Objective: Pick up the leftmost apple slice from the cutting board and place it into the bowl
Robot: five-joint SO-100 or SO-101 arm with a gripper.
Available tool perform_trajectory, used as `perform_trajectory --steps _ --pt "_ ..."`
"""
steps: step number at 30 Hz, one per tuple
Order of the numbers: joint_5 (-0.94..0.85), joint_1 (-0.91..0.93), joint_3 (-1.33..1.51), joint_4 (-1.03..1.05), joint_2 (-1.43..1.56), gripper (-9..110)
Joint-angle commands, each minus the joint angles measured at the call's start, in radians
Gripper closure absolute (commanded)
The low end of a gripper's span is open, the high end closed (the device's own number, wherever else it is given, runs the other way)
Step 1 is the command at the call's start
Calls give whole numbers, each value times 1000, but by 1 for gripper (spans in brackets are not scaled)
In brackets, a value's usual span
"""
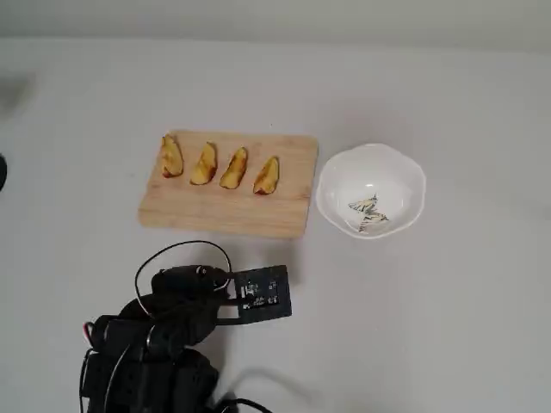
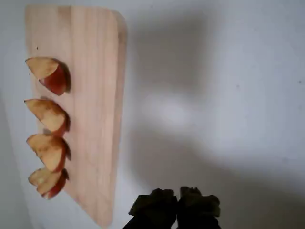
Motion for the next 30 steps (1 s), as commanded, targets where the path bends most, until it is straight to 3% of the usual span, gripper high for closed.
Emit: perform_trajectory --steps 1,23,27,30 --pt "0 0 -5 -8 11 101" --pt "-37 -37 -3 -25 12 101" --pt "-207 -54 21 -101 12 98" --pt "-466 -140 17 -97 14 95"
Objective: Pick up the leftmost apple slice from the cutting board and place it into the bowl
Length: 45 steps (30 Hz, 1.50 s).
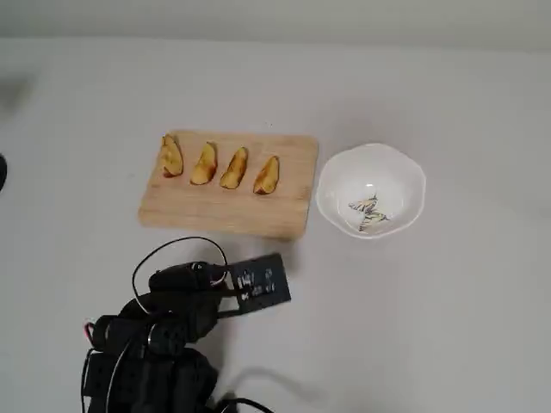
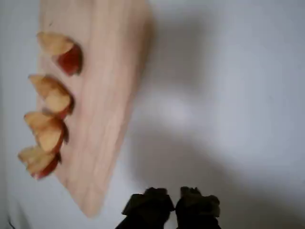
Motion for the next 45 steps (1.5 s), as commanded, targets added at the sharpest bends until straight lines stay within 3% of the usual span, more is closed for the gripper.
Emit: perform_trajectory --steps 1,5,12,26,32,45 --pt "-290 -100 -23 -26 12 94" --pt "-383 -195 -135 -69 -94 90" --pt "-383 -224 -640 -202 -818 82" --pt "-483 -328 -1540 -28 -1738 77" --pt "-505 -342 -1856 78 -1968 77" --pt "-518 -360 -2200 173 -2237 77"
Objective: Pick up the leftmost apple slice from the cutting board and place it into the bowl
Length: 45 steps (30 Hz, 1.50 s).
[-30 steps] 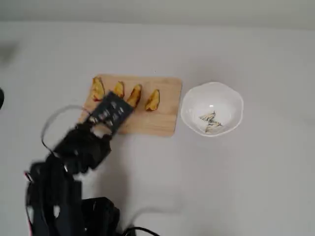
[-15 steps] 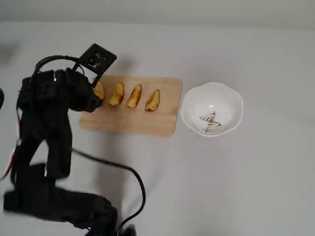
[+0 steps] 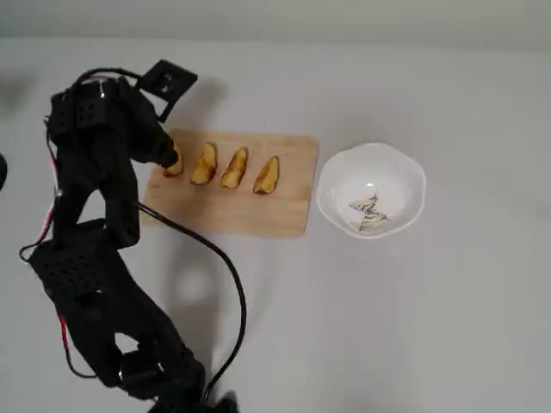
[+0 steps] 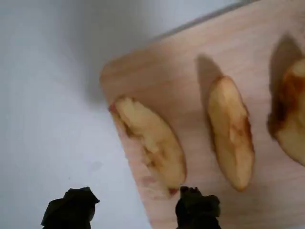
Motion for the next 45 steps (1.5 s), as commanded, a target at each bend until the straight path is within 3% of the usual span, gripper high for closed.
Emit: perform_trajectory --steps 1,23,26,30,33,45 --pt "-12 -28 -130 18 -20 77" --pt "-31 3 -408 35 -336 82" --pt "-29 11 -600 123 -454 87" --pt "-34 6 -1183 345 -778 96" --pt "-26 -9 -1200 371 -799 101" --pt "143 -46 -1200 436 -663 101"
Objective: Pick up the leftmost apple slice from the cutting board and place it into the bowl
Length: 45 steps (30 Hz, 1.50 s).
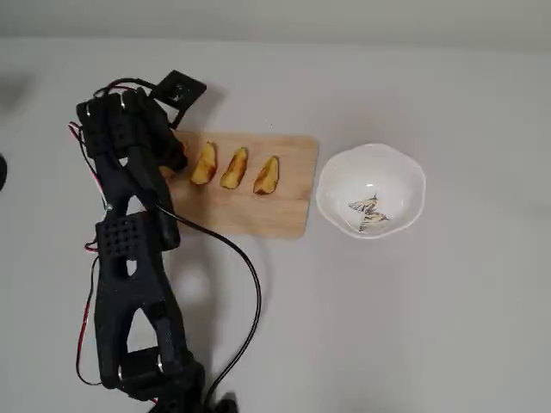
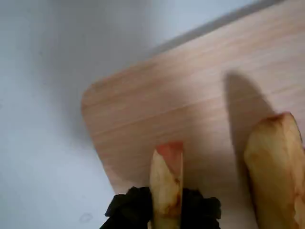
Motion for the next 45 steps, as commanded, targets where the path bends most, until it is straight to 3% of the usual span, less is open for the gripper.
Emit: perform_trajectory --steps 1,11,19,29,41,43,45 --pt "100 -40 -41 40 161 101" --pt "364 3 -34 58 526 102" --pt "439 393 84 126 598 102" --pt "402 825 117 123 405 102" --pt "356 988 106 118 222 102" --pt "353 988 106 123 216 97" --pt "353 989 114 124 215 84"
